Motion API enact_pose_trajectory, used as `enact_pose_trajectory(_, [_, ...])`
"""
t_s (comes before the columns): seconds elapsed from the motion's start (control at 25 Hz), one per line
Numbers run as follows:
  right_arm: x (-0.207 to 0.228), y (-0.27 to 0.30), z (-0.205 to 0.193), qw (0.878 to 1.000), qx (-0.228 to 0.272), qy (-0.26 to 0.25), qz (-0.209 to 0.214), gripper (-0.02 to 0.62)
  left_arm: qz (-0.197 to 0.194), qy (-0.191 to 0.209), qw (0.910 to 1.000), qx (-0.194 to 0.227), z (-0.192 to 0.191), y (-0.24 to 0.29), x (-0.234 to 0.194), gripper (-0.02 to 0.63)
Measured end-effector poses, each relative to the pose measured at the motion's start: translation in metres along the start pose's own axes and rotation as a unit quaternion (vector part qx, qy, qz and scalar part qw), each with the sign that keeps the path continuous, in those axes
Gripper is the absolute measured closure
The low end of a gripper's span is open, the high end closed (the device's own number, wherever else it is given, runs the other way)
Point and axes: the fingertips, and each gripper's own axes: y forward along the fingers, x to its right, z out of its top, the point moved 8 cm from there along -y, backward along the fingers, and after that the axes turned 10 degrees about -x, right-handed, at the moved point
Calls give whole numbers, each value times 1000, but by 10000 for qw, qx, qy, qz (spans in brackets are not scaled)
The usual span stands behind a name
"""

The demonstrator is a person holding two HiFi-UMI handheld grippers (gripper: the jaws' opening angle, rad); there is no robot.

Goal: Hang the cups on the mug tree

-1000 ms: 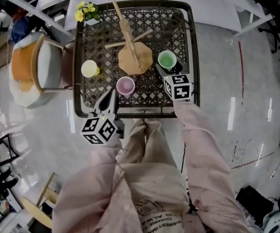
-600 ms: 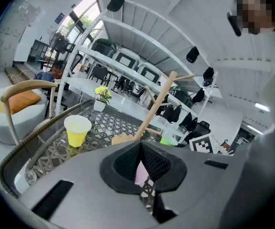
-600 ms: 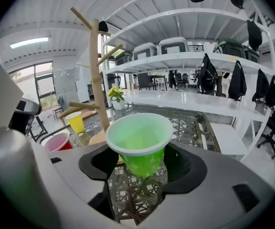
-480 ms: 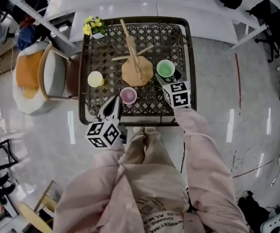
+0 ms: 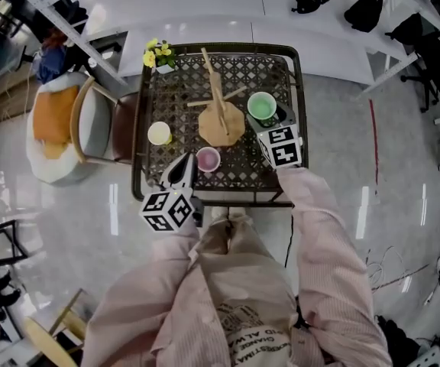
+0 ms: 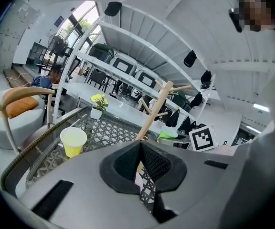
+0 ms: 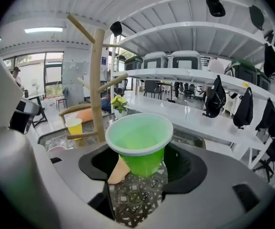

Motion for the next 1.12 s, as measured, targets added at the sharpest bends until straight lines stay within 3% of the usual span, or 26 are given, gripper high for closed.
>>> enact_pose_trajectory(0.4, [-2,-7,43,9961,55,-869,-154,304,17,19,9998,212,17,-7,-1,607])
enact_pose_trajectory(0.76, [-9,-12,68,9838,-33,-1749,-402,304,21,49,9995,326,26,-10,-4,607])
enact_pose_trajectory(0.96, [-12,-14,74,9699,-169,-2360,-578,304,20,65,9992,390,32,-13,-4,607])
enact_pose_trajectory(1.12, [-16,-15,80,9497,-264,-3028,-760,304,16,72,9990,433,35,-14,-5,607])
